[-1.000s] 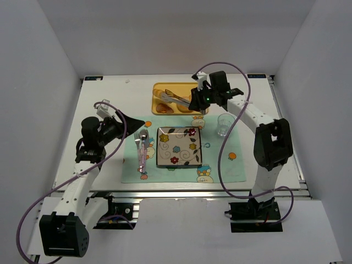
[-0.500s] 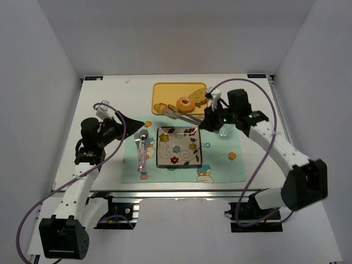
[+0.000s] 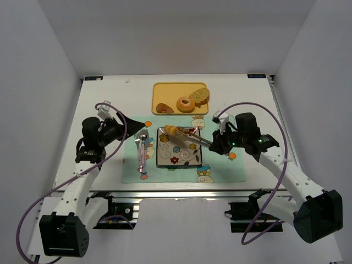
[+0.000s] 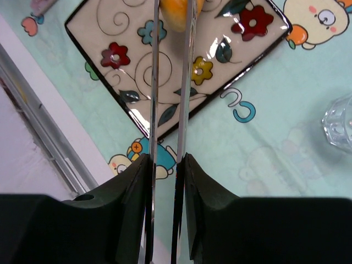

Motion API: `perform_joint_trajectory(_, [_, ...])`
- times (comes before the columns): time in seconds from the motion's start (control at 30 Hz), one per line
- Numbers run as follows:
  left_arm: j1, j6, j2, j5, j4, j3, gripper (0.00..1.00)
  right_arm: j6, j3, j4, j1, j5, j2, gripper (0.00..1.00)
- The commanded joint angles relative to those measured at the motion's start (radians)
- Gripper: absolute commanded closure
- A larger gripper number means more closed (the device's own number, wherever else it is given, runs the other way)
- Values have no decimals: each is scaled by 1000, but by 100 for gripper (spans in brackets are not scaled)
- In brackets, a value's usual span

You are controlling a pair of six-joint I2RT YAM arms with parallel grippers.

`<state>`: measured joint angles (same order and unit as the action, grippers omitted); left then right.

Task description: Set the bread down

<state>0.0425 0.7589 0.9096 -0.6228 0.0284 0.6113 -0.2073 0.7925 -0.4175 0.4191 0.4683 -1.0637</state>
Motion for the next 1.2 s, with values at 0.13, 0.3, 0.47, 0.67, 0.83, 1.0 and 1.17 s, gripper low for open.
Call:
perform_joint_trajectory(0.13, [3,-9,-44,-9,16,21,22,-69,-33,3,-2,-26,16,100])
perform_joint_trajectory(0.3, [3,-4,-64,-5,22,8,22,-92,-53,-18,1,-30,21,78])
perform_joint_trajectory(0.47, [3,-4,-58,-12,16,2,22,-99,-55,-43,0,-26,27,61])
perform_joint_trajectory(0.67, [2,-4,-35,-22,-5,4,22,-99,-38,-63,1,-4,30,50])
perform_joint_trajectory(0.83, [3,-3,-23,-26,-21,1,22,-92,2,-67,1,42,15,50])
perform_joint_trajectory(1.0, [2,-4,-15,-25,-21,2,22,-69,37,-41,0,55,-7,50])
perform_joint_trajectory(1.17, [3,-4,-3,-28,-21,2,22,-41,85,5,1,58,-36,51])
